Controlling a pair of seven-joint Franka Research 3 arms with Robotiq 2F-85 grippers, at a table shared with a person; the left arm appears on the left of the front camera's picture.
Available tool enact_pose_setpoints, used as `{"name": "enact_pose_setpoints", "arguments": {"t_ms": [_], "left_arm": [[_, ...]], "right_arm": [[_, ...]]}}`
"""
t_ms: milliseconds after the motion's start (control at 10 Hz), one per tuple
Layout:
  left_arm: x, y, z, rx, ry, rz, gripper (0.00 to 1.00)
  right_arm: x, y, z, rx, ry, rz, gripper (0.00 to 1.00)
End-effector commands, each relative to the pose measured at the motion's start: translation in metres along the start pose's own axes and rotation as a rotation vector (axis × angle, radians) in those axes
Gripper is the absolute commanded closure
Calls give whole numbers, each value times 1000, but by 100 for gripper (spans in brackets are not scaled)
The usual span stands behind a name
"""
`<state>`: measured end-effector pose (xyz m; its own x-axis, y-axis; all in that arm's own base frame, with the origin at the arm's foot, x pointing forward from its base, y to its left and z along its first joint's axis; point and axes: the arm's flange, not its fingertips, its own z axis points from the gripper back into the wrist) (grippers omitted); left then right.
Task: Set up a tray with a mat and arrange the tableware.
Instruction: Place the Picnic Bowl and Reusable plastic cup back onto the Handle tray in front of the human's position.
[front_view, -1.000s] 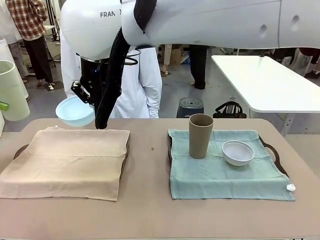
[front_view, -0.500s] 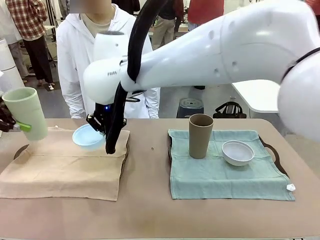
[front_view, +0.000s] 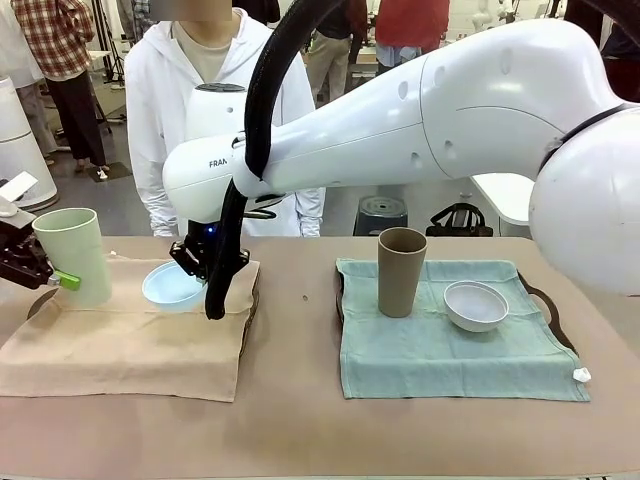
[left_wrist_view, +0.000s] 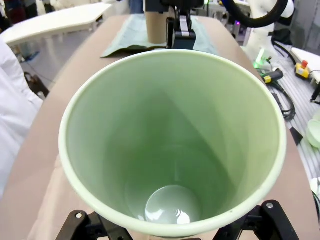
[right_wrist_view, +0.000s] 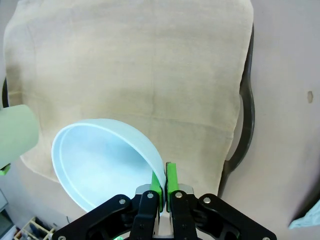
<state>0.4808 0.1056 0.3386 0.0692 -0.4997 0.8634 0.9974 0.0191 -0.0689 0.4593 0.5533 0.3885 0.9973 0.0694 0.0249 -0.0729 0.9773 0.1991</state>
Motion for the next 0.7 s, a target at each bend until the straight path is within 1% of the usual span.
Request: {"name": "enact_pose_setpoints", "arguments": {"t_ms": [0, 100, 200, 300, 400, 600], "left_arm": [[6, -2, 3, 16, 10, -19, 16], [6, -2, 3, 16, 10, -19, 16], [1, 0, 1, 3, 2, -3, 16], [-2, 3, -3, 1, -5, -11, 16], [-4, 3, -8, 15, -21, -43, 16], [-11, 8, -20, 44, -36, -133, 16]], "right_arm": [[-1, 0, 0, -6, -5, 4, 96], [0, 0, 0, 0, 0, 0, 96], [-2, -3, -6, 11, -1, 55, 96], [0, -2, -9, 15, -22, 69, 96], [-1, -2, -10, 27, -39, 81, 96], [2, -3, -19, 31, -35, 96, 96]]}}
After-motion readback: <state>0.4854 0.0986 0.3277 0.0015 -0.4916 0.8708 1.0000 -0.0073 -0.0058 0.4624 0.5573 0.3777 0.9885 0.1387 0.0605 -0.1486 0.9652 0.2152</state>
